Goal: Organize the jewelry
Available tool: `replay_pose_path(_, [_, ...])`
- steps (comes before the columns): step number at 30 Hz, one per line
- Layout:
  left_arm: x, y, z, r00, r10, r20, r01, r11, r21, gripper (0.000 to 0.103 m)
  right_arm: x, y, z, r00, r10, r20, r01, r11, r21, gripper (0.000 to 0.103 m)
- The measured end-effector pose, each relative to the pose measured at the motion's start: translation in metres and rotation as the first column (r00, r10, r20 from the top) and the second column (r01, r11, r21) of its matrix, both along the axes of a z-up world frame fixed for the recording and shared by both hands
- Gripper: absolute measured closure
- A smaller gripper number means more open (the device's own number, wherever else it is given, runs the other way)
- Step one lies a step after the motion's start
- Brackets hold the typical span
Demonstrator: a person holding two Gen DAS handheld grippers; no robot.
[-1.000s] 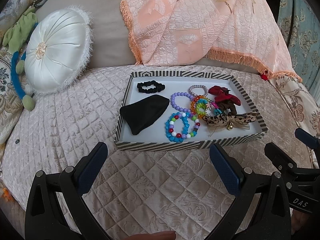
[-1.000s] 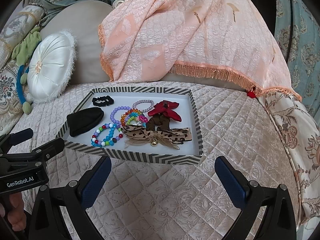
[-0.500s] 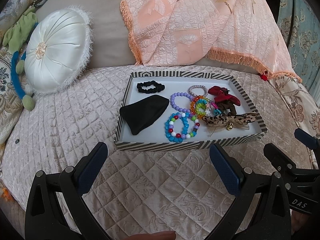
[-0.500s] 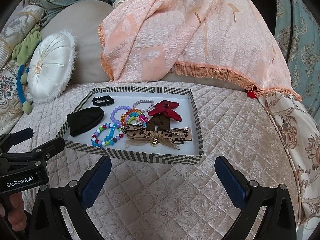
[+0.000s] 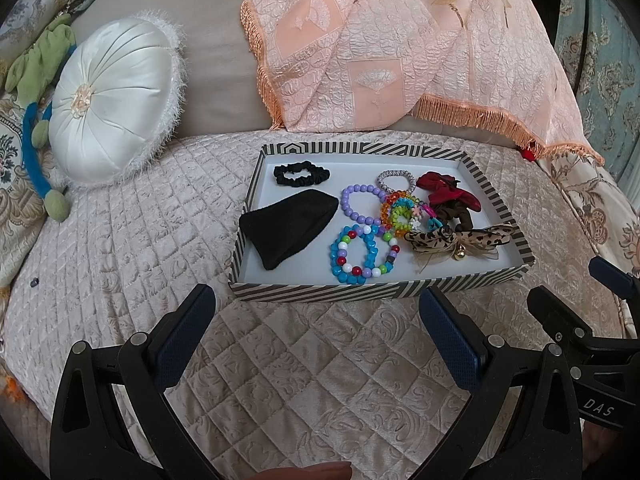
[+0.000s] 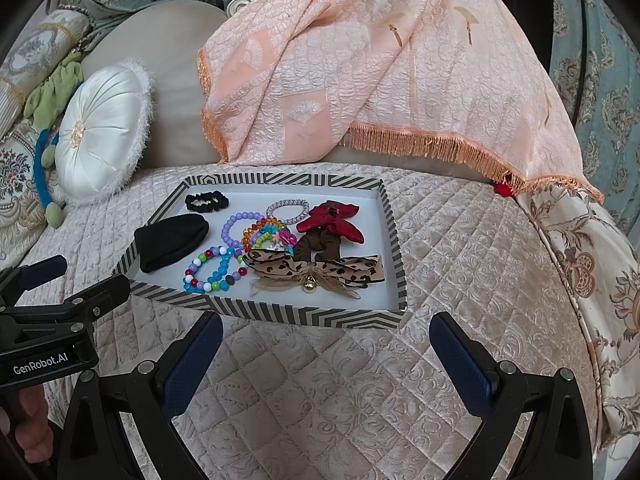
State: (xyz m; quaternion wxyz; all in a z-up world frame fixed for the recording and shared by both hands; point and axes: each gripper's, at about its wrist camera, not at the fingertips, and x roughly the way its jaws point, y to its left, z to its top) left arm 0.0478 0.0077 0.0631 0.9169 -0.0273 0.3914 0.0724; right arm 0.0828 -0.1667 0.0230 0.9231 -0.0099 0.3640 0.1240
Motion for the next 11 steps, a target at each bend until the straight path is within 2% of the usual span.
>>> replay_pose_path(11, [-0.0027,-0.0045,0.0044,1.000,-0.014,0.016,0.014,1.000,0.004,0.001,-0.0003,0.0003,-0.0001,1.000,-0.001,0.001,0.001,1.000,0.000,0.000])
